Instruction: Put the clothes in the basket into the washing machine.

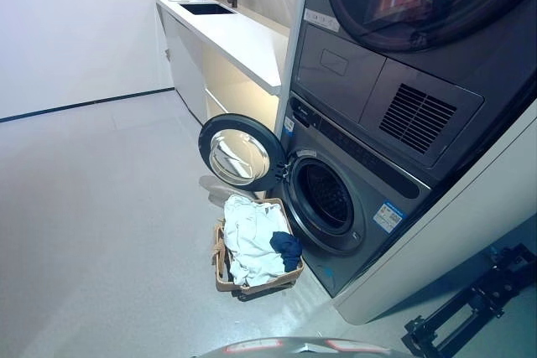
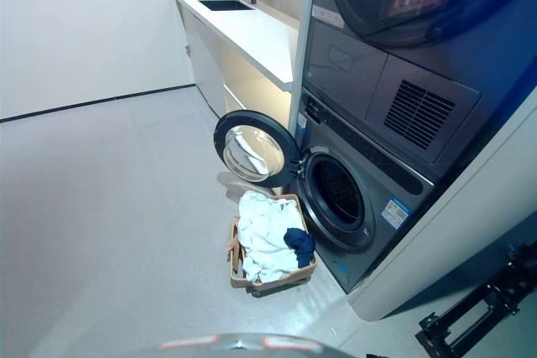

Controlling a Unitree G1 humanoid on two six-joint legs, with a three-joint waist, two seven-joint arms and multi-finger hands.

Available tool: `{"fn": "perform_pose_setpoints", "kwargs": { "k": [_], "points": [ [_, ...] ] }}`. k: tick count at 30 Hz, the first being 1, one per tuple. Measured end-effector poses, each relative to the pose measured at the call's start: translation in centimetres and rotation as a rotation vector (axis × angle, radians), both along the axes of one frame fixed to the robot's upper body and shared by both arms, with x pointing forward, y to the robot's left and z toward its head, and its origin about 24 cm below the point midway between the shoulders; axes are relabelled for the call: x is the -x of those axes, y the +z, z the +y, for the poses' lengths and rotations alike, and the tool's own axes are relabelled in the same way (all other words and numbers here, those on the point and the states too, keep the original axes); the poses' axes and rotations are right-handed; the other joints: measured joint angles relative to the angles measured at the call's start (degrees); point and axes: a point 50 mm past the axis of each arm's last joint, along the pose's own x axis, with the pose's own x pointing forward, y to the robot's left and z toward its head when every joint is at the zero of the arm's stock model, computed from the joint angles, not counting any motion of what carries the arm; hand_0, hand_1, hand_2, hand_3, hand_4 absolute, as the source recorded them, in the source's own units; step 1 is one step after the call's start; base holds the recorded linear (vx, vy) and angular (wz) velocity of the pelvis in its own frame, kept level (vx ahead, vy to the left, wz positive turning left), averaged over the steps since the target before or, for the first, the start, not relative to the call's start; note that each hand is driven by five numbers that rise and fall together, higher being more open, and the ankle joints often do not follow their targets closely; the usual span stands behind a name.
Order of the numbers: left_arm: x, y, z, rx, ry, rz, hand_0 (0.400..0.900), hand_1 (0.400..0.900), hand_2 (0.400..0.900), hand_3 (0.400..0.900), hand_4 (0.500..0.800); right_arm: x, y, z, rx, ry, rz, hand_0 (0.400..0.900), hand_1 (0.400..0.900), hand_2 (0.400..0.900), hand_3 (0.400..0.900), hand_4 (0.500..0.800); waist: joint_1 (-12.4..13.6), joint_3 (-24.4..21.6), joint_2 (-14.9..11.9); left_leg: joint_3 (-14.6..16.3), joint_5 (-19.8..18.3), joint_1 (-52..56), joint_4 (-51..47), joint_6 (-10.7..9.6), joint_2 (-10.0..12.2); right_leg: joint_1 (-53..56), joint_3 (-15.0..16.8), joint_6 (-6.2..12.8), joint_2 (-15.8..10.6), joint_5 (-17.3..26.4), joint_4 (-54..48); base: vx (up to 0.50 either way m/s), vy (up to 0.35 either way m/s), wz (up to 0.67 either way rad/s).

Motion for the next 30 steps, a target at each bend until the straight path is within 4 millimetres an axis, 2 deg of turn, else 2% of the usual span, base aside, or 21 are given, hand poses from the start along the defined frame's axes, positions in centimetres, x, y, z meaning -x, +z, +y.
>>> {"fn": "perform_pose_setpoints", "kwargs": {
  "k": [23, 27, 30],
  "points": [
    [-0.2, 0.0, 0.0, -0.001, -0.003, -0.006, 0.900, 0.900, 0.900, 0.900, 0.800, -0.1, 0.0, 0.0, -0.001, 0.001, -0.003, 0.900, 0.900, 0.900, 0.900, 0.800, 0.0, 0.6, 0.1, 0.0, 0.0, -0.1, 0.0, 0.0, 0.2, -0.1, 0.0, -0.11, 0.1, -0.1, 0.0, 0.00, -0.006, -0.01],
    [-1.1, 0.1, 0.1, -0.005, -0.011, -0.024, 0.900, 0.900, 0.900, 0.900, 0.800, -1.3, 0.1, 0.0, -0.001, 0.010, -0.029, 0.900, 0.900, 0.900, 0.900, 0.800, -0.1, 2.0, 0.3, 0.3, 0.3, -1.1, 0.0, -0.4, 0.6, -1.4, 0.3, -0.14, 0.5, -0.1, 0.5, -0.11, -0.091, -0.10],
    [-2.6, 0.2, 0.1, -0.004, -0.017, -0.058, 0.900, 0.900, 0.900, 0.900, 0.800, -2.8, 0.3, -0.1, 0.004, 0.021, -0.063, 0.900, 0.900, 0.900, 0.900, 0.800, -0.2, 3.4, 1.1, 0.6, 1.0, -3.5, 0.1, -0.8, 1.1, -4.8, 0.7, -0.43, 1.0, -0.2, 1.9, -0.11, -0.162, -0.09]
  ]
}}
